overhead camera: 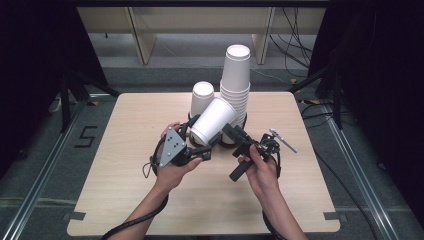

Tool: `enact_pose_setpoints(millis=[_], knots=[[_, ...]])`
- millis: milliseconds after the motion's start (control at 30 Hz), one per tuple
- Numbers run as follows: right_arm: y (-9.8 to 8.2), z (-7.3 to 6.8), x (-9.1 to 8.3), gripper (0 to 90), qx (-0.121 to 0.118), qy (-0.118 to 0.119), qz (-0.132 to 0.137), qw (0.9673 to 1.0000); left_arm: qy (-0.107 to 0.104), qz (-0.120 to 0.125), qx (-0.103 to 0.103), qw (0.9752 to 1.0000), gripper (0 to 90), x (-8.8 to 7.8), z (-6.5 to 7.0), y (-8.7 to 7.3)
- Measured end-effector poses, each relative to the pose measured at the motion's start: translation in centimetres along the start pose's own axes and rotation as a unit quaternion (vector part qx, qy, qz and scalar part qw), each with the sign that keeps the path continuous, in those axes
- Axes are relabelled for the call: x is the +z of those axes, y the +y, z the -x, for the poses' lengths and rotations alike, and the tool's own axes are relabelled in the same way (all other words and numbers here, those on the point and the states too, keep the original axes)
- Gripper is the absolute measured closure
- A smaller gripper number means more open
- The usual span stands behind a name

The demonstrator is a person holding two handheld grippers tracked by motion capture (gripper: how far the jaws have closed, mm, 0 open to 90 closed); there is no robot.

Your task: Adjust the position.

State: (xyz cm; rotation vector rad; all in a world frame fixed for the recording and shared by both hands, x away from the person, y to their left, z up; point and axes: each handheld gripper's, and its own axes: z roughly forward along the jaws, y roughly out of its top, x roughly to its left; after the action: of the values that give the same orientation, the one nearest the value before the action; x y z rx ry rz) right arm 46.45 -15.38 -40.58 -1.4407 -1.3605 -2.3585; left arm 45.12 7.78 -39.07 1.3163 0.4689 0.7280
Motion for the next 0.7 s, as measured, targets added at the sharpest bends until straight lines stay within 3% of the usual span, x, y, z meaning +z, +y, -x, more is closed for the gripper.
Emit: enact_pose_setpoints(millis=[233,400,467,533,700], knots=[[0.03,-0.40,0.25,3.4,0.017,0.002,-0.002,0.9999,0.000,-0.002,-0.001,1.0000,21.2,-0.08,0.05,-0.16],[0.04,-0.39,0.59,0.5,0.006,-0.001,0.002,1.0000,0.000,-0.002,-0.001,1.0000,21.2,-0.10,0.00,-0.19],[-0.01,-0.65,0.58,0.5,0.026,-0.001,-0.004,0.9997,0.000,-0.002,0.001,1.0000,21.2,-0.11,-0.03,-0.20],[0.00,-0.53,0.68,0.5,0.012,0.001,-0.003,0.9999,0.000,-0.003,0.001,1.0000,21.2,-0.13,-0.01,-0.22],[-0.04,-0.67,0.92,0.5,0.027,0.003,-0.002,0.9996,-0.002,-0.002,0.001,1.0000,21.2,-0.09,0.12,-0.27]])
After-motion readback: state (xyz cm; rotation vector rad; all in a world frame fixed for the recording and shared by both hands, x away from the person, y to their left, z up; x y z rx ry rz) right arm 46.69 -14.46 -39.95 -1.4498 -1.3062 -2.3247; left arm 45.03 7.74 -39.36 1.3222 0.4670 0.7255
